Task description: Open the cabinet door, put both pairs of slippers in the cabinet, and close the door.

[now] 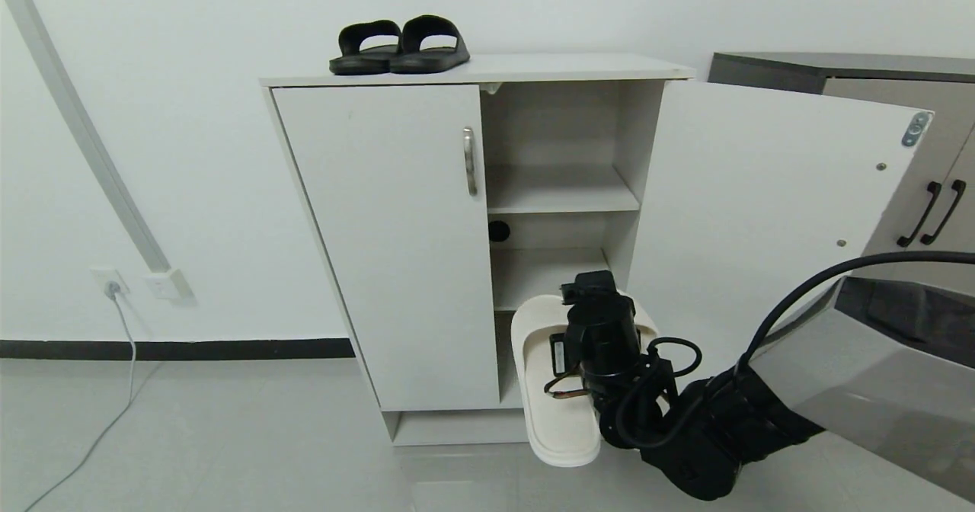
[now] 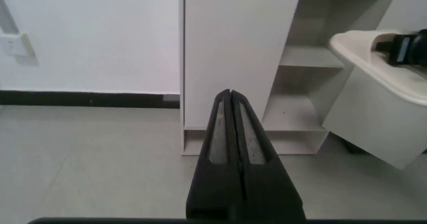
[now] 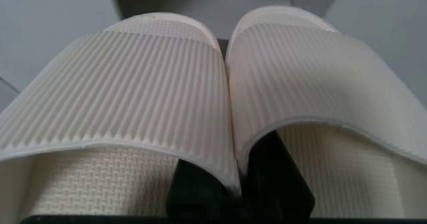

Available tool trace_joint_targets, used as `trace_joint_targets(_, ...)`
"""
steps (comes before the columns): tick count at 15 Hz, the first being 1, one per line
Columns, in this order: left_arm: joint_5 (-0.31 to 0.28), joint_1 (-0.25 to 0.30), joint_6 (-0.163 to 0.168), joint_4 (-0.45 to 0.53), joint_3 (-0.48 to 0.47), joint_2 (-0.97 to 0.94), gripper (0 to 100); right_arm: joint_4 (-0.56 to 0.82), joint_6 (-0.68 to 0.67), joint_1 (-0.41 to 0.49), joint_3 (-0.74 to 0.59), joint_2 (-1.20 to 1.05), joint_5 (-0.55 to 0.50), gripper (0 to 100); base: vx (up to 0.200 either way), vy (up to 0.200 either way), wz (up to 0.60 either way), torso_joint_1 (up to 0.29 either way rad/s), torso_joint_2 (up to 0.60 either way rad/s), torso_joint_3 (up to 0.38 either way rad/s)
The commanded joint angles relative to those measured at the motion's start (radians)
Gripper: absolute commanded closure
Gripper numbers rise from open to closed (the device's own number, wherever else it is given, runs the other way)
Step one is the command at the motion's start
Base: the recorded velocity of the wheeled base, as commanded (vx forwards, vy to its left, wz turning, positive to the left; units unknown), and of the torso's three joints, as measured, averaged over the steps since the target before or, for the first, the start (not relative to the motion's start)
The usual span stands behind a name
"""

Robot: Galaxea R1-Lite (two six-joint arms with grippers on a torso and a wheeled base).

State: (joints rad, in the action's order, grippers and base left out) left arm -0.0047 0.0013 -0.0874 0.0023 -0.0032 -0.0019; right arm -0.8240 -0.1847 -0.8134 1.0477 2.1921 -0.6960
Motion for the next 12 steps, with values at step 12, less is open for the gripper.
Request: trace_joint_targets(12,0.0,0.0,0.0,-0.001,0.0,0.003,100,-0.095,0.004,0.043,0.003,0.078,0.01,100,0.0,0.0,0.0,0.0,0.0,-0.037)
